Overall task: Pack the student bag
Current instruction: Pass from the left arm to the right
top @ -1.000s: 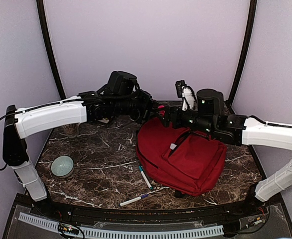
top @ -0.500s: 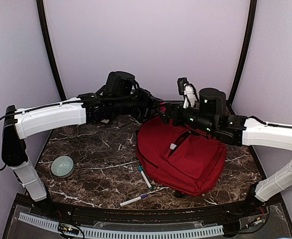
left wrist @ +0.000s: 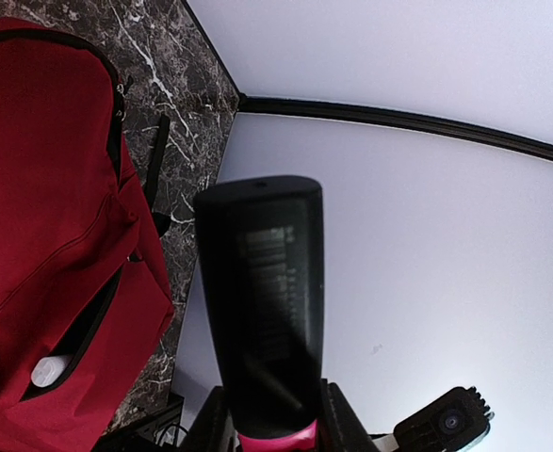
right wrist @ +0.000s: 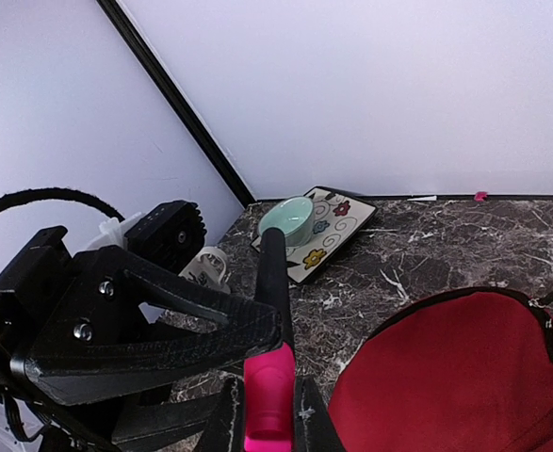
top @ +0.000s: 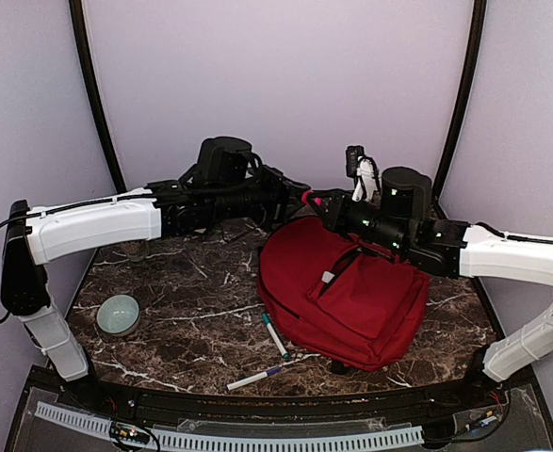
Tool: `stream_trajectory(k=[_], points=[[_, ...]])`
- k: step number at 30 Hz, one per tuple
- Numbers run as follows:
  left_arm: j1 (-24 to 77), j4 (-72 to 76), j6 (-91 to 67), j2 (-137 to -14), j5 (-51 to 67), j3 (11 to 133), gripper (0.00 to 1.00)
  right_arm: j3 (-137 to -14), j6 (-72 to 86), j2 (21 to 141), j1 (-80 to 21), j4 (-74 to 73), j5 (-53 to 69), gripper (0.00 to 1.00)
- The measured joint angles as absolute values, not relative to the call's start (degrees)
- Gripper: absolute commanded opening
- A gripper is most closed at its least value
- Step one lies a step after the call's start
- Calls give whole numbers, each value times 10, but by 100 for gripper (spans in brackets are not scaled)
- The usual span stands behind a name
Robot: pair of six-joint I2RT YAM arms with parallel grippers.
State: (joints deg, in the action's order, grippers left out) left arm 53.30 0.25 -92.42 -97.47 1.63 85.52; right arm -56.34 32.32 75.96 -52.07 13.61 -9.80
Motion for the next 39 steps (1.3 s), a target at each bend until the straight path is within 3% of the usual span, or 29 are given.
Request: stream_trajectory(k=[2, 9, 11, 18, 26, 32, 39], points=[[533, 8, -924, -973, 17, 852, 25, -563, 323, 760, -521, 137, -96, 0], [534, 17, -910, -971, 20, 848, 81, -563, 328, 759, -515, 138, -82, 0], [535, 16, -898, -967, 20, 847, 91, -563, 329, 758, -514, 137, -77, 0], [535, 16, -865, -938, 16, 827, 94, -563, 326, 738, -512, 137, -73, 0], [519, 32, -740, -867, 40, 757, 88, -541, 324, 646, -480, 124, -25, 0], [507, 87, -599, -820, 133, 723, 83, -503, 348, 551, -410, 90, 85, 0], [504, 186, -514, -809, 273, 682, 75, -503, 386, 535, -331, 54, 283, 0]])
